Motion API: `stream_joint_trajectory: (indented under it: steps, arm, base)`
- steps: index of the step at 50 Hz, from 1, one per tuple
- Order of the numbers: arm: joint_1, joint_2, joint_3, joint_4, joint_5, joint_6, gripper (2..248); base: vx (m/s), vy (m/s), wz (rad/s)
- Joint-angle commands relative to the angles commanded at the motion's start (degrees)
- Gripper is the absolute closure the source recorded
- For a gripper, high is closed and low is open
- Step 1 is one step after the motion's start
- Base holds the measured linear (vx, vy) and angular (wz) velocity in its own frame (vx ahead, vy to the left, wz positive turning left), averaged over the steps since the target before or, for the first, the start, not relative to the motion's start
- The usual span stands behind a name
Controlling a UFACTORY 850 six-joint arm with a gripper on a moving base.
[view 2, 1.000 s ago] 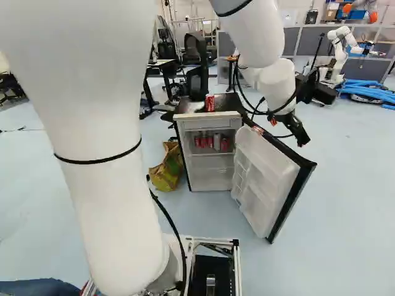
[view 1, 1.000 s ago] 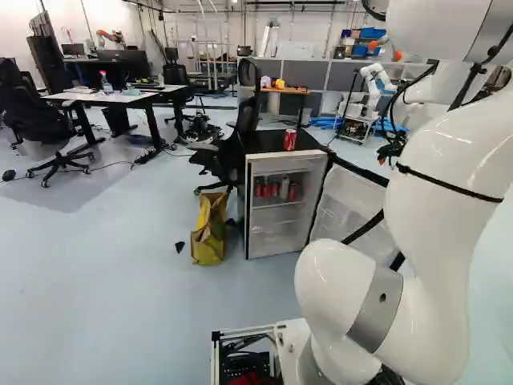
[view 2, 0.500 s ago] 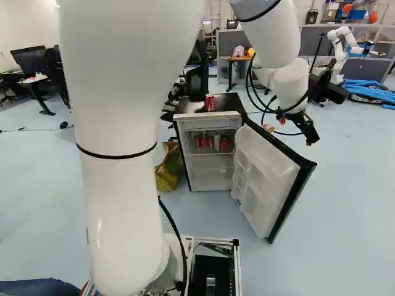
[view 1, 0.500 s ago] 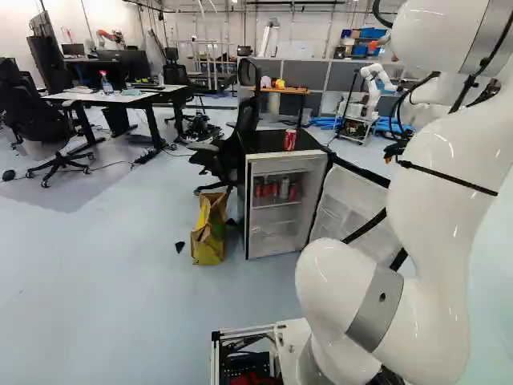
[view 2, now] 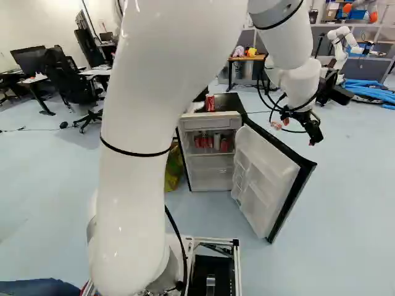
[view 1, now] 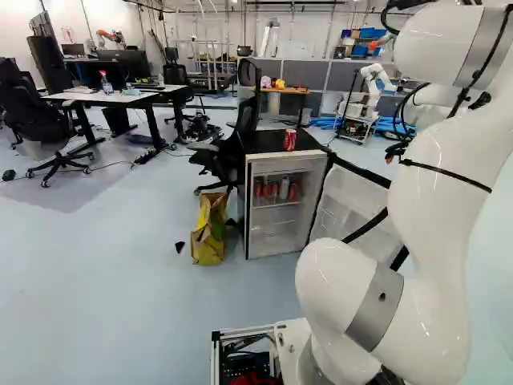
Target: Grab a drink from the fridge
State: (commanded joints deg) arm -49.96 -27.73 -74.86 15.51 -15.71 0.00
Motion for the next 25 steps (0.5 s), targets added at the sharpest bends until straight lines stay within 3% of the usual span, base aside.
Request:
stream_joint_trajectory:
  steps: [25]
  arm:
    - [-0.1,-4.7,-2.9,0.0,-6.7,0.0,3]
  base:
    - [0.0,0.0,0.0]
